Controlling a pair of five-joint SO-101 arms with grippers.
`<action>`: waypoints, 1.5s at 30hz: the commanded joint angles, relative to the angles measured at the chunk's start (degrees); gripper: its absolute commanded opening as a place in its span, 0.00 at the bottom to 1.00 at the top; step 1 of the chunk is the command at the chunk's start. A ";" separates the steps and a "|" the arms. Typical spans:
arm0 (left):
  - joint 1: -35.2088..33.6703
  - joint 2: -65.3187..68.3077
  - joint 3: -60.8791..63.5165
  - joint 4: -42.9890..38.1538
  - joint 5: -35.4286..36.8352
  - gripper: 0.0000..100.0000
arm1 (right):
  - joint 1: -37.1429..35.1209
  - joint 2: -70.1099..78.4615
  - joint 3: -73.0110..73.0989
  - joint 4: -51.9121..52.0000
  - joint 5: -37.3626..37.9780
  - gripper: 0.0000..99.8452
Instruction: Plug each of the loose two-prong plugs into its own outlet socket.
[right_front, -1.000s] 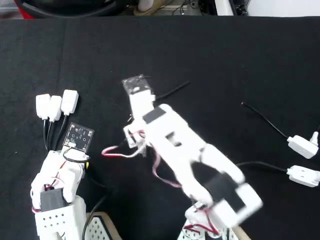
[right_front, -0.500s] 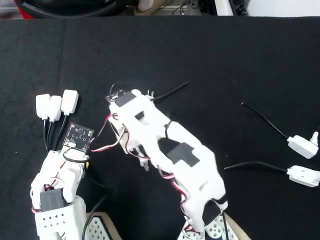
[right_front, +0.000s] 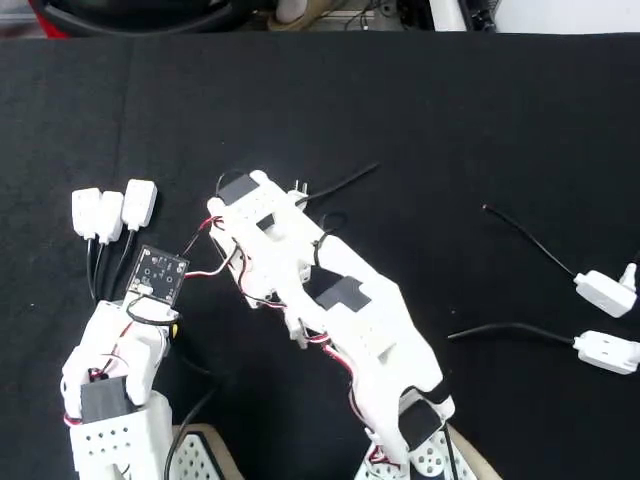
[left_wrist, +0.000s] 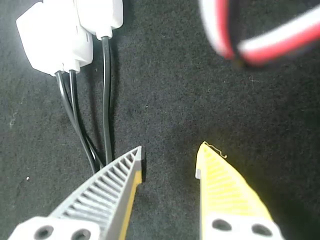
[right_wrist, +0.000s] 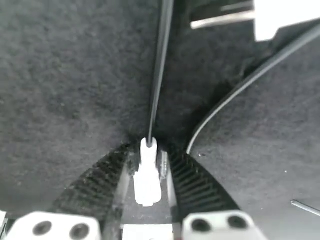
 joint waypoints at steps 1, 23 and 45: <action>-0.57 -0.44 -0.22 0.09 -0.18 0.18 | 2.02 -1.36 -2.42 2.37 0.26 0.07; -0.57 -0.44 -0.22 0.09 -0.18 0.18 | 1.93 -8.40 4.79 2.37 0.44 0.07; -0.57 -0.44 -0.22 0.09 -0.18 0.18 | 1.93 -5.23 6.55 2.37 0.44 0.12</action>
